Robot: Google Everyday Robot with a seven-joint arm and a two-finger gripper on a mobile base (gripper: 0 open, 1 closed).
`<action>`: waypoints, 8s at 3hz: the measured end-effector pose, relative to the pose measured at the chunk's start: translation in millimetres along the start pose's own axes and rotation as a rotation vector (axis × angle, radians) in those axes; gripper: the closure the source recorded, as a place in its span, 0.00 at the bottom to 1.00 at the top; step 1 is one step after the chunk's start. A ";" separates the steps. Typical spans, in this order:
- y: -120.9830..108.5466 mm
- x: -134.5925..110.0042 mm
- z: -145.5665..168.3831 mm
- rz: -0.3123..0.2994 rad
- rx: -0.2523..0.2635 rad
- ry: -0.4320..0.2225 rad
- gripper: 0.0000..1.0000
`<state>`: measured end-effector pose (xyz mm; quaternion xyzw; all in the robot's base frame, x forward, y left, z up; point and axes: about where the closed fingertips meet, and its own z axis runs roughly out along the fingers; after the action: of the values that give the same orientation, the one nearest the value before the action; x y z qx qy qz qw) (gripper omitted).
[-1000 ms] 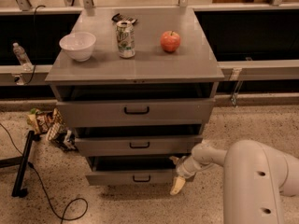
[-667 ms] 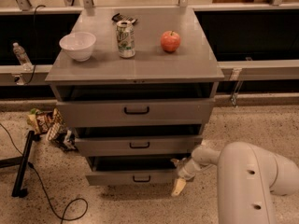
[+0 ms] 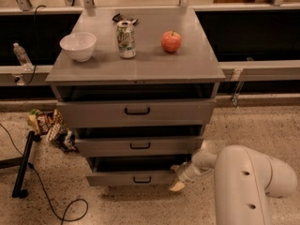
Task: Open bottom drawer
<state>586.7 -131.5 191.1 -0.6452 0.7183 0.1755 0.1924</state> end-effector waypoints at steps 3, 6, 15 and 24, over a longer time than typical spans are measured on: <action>17.1 3.7 0.5 0.024 -0.019 -0.003 1.00; 42.5 7.4 -1.1 0.074 -0.051 0.004 0.25; 112.6 24.6 -6.3 0.223 -0.071 0.004 0.00; 112.4 18.8 -15.8 0.222 -0.070 0.004 1.00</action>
Offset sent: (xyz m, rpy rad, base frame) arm -0.1623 -0.0126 -0.0100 0.0000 0.2806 -0.1490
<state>472.4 -143.7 195.8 -0.5682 0.7792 0.2196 0.1477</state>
